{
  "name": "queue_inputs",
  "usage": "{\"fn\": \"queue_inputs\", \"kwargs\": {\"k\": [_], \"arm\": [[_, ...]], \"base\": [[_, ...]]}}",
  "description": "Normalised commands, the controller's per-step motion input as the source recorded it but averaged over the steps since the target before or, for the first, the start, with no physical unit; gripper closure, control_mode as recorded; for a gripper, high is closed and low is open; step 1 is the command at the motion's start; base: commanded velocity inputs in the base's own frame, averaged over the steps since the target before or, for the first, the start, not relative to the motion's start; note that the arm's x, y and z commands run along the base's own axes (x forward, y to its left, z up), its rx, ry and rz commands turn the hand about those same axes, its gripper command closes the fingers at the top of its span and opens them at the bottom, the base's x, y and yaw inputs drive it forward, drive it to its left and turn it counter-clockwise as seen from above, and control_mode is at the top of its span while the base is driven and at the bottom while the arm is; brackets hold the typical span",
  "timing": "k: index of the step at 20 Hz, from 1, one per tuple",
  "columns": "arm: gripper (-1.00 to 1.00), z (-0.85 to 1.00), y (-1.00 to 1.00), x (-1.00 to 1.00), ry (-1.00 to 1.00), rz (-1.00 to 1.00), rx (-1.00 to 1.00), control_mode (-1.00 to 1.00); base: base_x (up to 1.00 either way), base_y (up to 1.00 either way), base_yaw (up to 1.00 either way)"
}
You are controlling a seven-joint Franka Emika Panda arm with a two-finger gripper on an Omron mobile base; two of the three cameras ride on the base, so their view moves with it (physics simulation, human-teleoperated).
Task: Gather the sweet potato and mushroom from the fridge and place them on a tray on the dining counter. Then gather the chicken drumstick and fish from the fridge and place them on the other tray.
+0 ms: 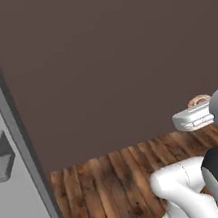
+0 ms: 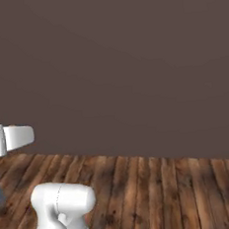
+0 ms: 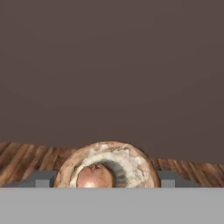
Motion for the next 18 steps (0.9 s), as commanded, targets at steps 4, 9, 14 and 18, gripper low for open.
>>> {"fn": "queue_inputs", "kwargs": {"k": [4,9,14,18], "arm": [[1.0,0.0,0.0,0.0,0.0,0.0,0.0,1.0],[1.0,0.0,0.0,0.0,0.0,0.0,0.0,1.0],[1.0,0.0,0.0,0.0,0.0,0.0,0.0,1.0],[1.0,0.0,0.0,0.0,0.0,0.0,0.0,1.0]], "base": [[0.0,0.0,-0.73],[0.01,0.01,-0.71],[0.3,0.18,-0.67],[0.45,0.33,-0.63]]}}
